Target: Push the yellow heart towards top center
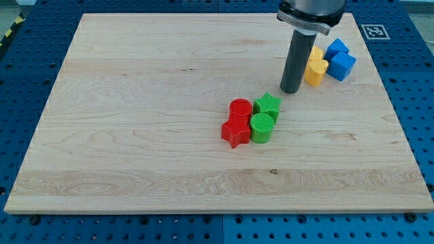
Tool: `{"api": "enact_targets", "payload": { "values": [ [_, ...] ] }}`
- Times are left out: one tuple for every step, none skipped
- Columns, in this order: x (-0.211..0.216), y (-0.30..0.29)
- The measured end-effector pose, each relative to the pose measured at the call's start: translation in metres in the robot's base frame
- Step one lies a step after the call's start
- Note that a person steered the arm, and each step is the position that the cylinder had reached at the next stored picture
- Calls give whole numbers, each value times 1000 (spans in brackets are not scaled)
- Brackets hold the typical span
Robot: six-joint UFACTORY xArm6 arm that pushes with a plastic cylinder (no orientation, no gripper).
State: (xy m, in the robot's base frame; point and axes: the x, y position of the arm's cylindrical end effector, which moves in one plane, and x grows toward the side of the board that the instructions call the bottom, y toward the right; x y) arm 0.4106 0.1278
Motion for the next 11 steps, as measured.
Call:
{"api": "enact_targets", "payload": {
  "values": [
    [0,46],
    [0,98],
    [0,101],
    [-5,102],
    [-15,102],
    [-16,102],
    [-19,91],
    [-20,60],
    [-28,42],
    [-42,42],
    [-42,41]
  ]
}}
